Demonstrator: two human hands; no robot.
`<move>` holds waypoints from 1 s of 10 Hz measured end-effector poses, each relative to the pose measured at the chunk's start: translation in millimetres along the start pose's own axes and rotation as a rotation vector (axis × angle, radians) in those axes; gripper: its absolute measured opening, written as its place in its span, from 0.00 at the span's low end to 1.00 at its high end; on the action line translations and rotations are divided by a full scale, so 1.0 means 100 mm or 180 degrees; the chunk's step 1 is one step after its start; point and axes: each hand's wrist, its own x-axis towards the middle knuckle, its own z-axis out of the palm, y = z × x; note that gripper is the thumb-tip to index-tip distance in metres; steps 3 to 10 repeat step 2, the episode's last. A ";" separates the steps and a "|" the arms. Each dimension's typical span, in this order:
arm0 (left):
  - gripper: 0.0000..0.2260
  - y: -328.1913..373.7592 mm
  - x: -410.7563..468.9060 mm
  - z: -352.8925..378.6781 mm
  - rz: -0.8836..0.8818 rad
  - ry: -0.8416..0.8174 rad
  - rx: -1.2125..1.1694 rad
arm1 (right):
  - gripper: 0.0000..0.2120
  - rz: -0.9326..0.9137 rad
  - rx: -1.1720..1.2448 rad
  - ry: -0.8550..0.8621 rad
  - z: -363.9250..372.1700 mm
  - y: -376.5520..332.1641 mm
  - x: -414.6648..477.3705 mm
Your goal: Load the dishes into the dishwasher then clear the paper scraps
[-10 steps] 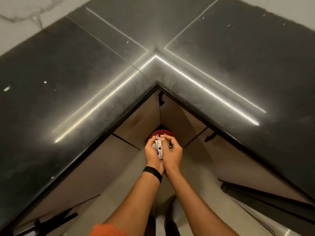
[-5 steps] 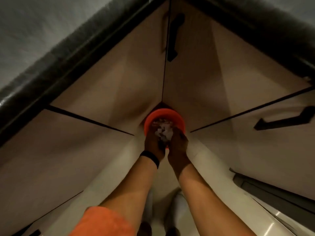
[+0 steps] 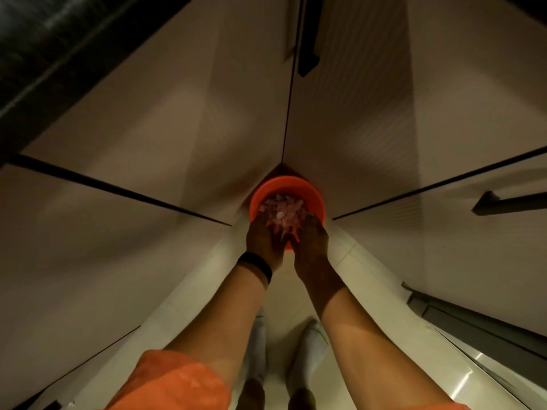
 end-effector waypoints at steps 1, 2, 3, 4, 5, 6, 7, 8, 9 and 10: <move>0.13 0.00 -0.11 0.04 -0.0083 -0.0003 -0.0096 | 0.15 -0.0030 0.0014 0.0003 -0.03 -0.05 -0.09; 0.13 0.12 -0.42 0.13 0.0010 -0.0079 -0.0058 | 0.15 -0.0120 -0.0050 -0.0086 -0.07 -0.13 -0.22; 0.13 0.12 -0.42 0.13 0.0010 -0.0079 -0.0058 | 0.15 -0.0120 -0.0050 -0.0086 -0.07 -0.13 -0.22; 0.13 0.12 -0.42 0.13 0.0010 -0.0079 -0.0058 | 0.15 -0.0120 -0.0050 -0.0086 -0.07 -0.13 -0.22; 0.13 0.12 -0.42 0.13 0.0010 -0.0079 -0.0058 | 0.15 -0.0120 -0.0050 -0.0086 -0.07 -0.13 -0.22; 0.13 0.12 -0.42 0.13 0.0010 -0.0079 -0.0058 | 0.15 -0.0120 -0.0050 -0.0086 -0.07 -0.13 -0.22; 0.13 0.12 -0.42 0.13 0.0010 -0.0079 -0.0058 | 0.15 -0.0120 -0.0050 -0.0086 -0.07 -0.13 -0.22; 0.13 0.12 -0.42 0.13 0.0010 -0.0079 -0.0058 | 0.15 -0.0120 -0.0050 -0.0086 -0.07 -0.13 -0.22; 0.13 0.12 -0.42 0.13 0.0010 -0.0079 -0.0058 | 0.15 -0.0120 -0.0050 -0.0086 -0.07 -0.13 -0.22; 0.13 0.12 -0.42 0.13 0.0010 -0.0079 -0.0058 | 0.15 -0.0120 -0.0050 -0.0086 -0.07 -0.13 -0.22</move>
